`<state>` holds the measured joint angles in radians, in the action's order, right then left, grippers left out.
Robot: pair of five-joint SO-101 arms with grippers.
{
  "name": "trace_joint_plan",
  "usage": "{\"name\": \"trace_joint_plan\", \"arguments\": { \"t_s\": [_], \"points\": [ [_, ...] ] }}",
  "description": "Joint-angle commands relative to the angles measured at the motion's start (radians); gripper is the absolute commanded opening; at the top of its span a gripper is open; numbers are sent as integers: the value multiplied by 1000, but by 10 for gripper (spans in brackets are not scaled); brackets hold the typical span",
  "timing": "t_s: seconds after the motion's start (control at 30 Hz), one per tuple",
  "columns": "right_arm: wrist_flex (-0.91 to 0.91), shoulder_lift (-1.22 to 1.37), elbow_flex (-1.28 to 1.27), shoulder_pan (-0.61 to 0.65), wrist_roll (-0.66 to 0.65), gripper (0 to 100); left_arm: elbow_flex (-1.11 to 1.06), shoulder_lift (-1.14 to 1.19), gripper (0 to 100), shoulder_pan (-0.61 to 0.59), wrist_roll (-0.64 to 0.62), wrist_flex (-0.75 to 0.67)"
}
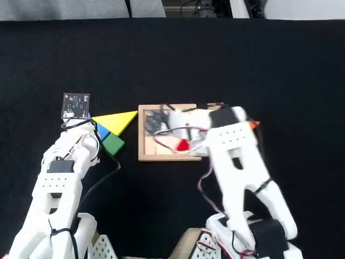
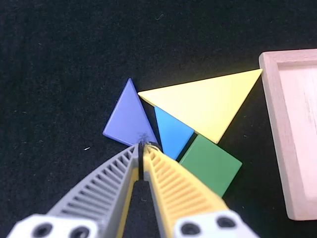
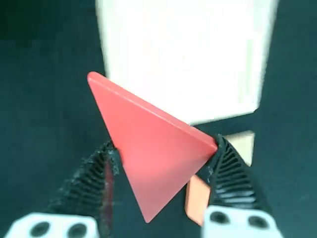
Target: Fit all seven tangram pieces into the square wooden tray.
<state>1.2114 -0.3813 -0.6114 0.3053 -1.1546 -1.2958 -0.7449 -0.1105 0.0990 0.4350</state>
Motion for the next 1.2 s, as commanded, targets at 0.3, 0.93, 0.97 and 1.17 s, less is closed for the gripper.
{"name": "trace_joint_plan", "arguments": {
  "t_s": [0.3,0.93,0.97,1.17],
  "points": [
    [-127,33,61,189,215,158,7,-2,30,-4,-6,-15],
    [-38,355,231,130,272,156,7,-2,30,-7,-6,-15],
    [-37,357,217,120,261,156,7,-2,30,-7,-6,-15],
    [-31,349,162,43,195,159,7,-2,30,-7,-6,-15]
  ]
}}
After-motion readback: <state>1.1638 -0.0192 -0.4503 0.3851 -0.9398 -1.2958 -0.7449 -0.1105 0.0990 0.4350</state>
